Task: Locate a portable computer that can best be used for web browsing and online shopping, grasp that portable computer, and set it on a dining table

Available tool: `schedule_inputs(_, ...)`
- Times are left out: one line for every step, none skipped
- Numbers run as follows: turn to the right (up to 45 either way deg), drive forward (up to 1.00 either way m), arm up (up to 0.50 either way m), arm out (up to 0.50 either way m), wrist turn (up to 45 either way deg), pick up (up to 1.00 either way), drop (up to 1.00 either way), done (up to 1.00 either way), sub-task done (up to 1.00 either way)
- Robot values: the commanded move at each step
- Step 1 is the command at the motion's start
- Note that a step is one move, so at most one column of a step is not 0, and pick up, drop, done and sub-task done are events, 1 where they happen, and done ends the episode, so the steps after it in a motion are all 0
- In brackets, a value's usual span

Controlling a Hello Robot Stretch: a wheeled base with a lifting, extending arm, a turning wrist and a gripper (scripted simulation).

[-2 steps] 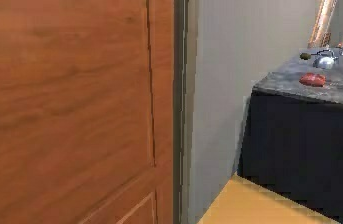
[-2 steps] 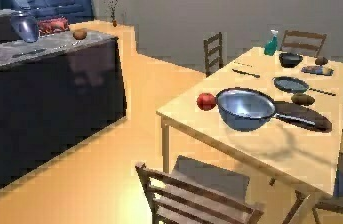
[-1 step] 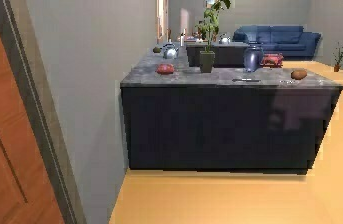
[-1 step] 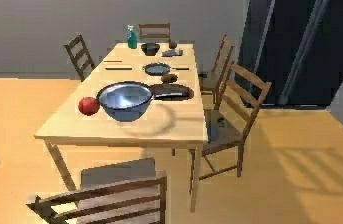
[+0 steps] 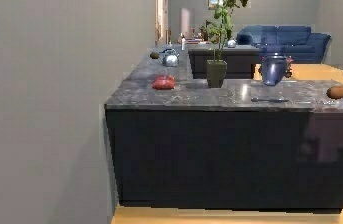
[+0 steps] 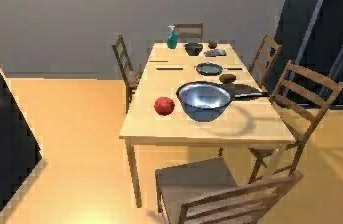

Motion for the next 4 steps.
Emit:
schedule_inputs(45.0,0.00,0.00,0.00,0.0,0.00,0.00,0.00,0.00)
schedule_inputs(6.0,0.00,0.00,0.00,0.0,0.00,0.00,0.00,0.00)
schedule_inputs(0.0,0.90,0.00,0.00,0.0,0.00,0.00,0.00,0.00)
schedule_inputs(15.0,0.00,0.00,0.00,0.0,0.00,0.00,0.00,0.00)
